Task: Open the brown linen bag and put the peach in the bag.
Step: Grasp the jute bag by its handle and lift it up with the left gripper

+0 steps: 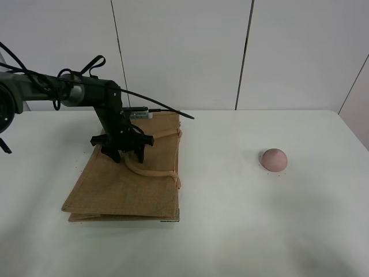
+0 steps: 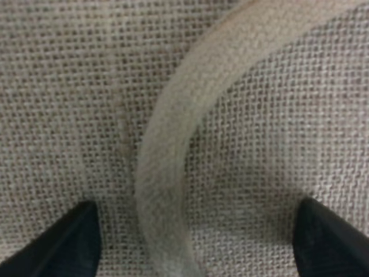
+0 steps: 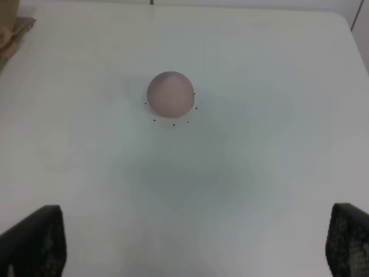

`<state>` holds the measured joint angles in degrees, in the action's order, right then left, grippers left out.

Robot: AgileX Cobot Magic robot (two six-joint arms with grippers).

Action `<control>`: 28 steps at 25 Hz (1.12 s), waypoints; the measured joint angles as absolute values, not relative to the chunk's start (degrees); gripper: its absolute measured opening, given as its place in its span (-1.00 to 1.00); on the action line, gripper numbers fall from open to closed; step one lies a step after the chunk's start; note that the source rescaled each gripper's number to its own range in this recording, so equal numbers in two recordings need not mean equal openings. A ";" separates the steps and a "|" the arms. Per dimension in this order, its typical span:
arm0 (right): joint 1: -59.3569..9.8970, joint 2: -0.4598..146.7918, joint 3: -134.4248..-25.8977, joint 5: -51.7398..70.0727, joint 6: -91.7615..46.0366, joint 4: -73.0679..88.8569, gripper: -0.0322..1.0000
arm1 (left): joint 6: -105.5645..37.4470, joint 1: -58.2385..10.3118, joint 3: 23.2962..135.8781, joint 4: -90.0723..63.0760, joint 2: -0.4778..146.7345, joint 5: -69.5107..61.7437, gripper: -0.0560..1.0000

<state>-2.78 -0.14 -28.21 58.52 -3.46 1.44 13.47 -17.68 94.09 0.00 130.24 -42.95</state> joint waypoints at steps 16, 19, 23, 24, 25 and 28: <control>-2.78 -0.14 -28.21 58.52 -3.46 1.44 1.00 | 15.15 -17.93 96.53 4.77 129.02 -48.37 -0.89; -2.78 -0.14 -28.21 58.52 -3.46 1.44 1.00 | 15.07 -17.87 98.82 5.46 125.10 -51.15 -0.89; -2.78 -0.14 -28.21 58.52 -3.46 1.44 1.00 | 13.45 -17.87 103.07 5.69 118.51 -54.83 -0.89; -2.78 -0.14 -28.21 58.52 -3.46 1.44 1.00 | 13.19 -17.87 104.11 5.69 117.17 -55.99 -0.89; -2.78 -0.14 -28.21 58.52 -3.46 1.44 1.00 | 12.94 -17.87 105.37 5.69 115.72 -56.87 -0.89; -2.78 -0.14 -28.21 58.52 -3.46 1.44 1.00 | 12.26 -17.87 108.79 5.63 111.99 -59.51 -0.89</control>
